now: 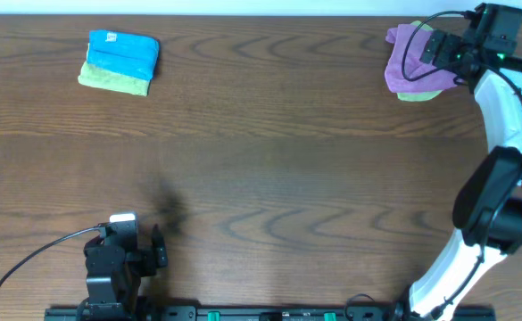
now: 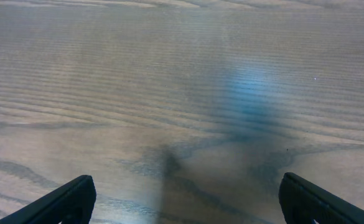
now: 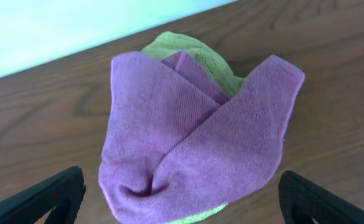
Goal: Fold the cloth
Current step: 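Reach the right gripper to the purple cloth and grasp it, then lift the purple cloth with the right gripper and carry it toward center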
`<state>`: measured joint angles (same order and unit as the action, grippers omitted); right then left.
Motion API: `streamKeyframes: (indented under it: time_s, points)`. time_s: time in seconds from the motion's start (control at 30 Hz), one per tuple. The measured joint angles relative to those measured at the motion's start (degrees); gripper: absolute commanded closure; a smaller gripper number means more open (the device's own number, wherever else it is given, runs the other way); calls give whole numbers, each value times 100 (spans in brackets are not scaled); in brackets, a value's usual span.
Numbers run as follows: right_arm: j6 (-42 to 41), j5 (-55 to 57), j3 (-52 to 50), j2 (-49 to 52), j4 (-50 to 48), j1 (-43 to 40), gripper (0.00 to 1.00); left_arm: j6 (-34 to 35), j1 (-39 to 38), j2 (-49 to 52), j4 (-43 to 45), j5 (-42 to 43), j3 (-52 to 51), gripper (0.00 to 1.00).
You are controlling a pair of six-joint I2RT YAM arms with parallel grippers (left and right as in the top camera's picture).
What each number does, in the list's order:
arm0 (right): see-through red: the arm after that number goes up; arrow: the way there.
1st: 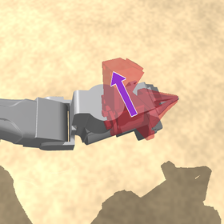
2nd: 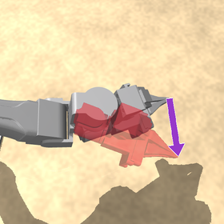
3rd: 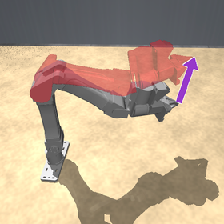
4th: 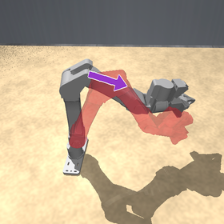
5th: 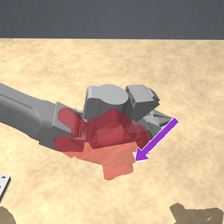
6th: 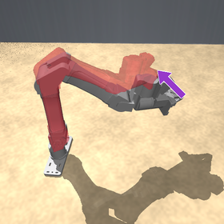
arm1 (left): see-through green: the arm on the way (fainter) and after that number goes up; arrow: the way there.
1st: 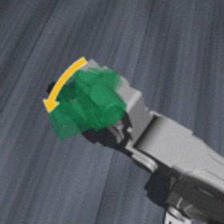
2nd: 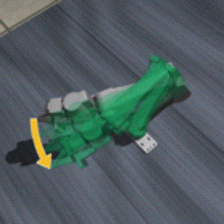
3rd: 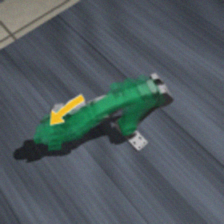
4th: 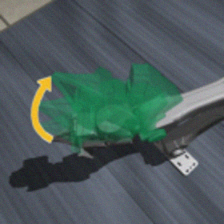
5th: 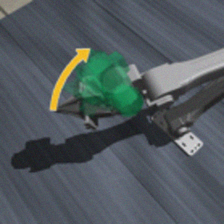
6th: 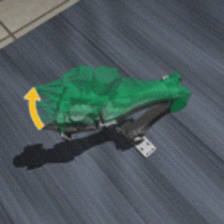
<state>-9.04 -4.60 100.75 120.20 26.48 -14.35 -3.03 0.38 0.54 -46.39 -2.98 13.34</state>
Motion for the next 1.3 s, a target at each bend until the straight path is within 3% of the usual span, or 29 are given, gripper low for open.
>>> streamKeyframes:
  time_s: [0.5,0.7,1.13,1.3]
  points:
    - [-372,-223,280,957,-295,7,5,-2,0,0,0,0,0,5]
    - [-444,-247,280,1255,-343,61,15,0,0,0,0,0,0,5]
    - [-533,-269,282,1272,-212,83,89,0,0,0,0,0,0,5]
    - [-544,-271,280,1204,-42,83,98,-2,0,0,0,0,0,5]
